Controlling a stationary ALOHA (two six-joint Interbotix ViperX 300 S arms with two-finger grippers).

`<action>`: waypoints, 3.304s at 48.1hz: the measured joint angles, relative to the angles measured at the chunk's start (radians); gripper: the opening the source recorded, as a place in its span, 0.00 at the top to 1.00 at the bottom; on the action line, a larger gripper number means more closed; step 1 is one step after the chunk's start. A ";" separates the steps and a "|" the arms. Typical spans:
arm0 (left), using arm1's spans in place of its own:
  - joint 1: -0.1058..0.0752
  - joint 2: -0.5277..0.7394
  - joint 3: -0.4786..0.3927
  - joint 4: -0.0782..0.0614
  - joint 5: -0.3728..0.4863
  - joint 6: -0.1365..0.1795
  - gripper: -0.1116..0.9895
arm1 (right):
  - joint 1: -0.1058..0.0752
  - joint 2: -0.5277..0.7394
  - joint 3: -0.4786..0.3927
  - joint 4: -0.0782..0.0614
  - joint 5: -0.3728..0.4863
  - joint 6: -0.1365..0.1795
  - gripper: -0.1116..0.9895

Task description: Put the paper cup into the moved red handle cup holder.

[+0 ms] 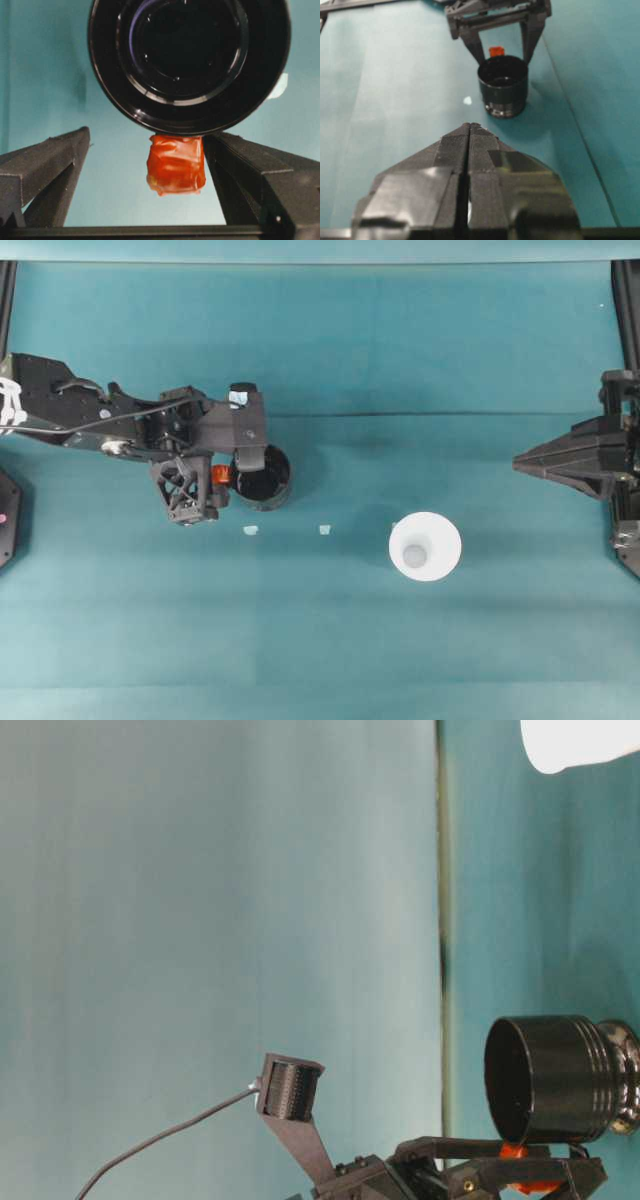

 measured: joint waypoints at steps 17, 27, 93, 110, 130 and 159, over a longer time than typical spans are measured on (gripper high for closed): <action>0.000 0.002 0.000 0.000 -0.002 -0.002 0.15 | 0.000 0.000 0.000 0.002 0.000 0.000 1.00; 0.000 0.002 0.000 0.000 -0.002 0.006 0.63 | 0.000 0.000 0.000 0.002 0.000 0.000 1.00; -0.014 -0.259 -0.204 0.000 0.330 0.005 0.63 | -0.017 0.000 0.000 0.002 0.000 0.000 1.00; -0.100 -0.127 -0.316 0.000 0.328 -0.060 0.63 | -0.026 0.000 0.000 0.002 0.000 0.000 1.00; -0.150 -0.018 -0.316 0.000 0.255 -0.066 0.63 | -0.029 0.000 0.000 0.003 0.000 0.000 1.00; -0.158 0.074 -0.222 0.000 0.118 -0.069 0.63 | -0.029 0.000 0.000 0.003 0.002 0.000 1.00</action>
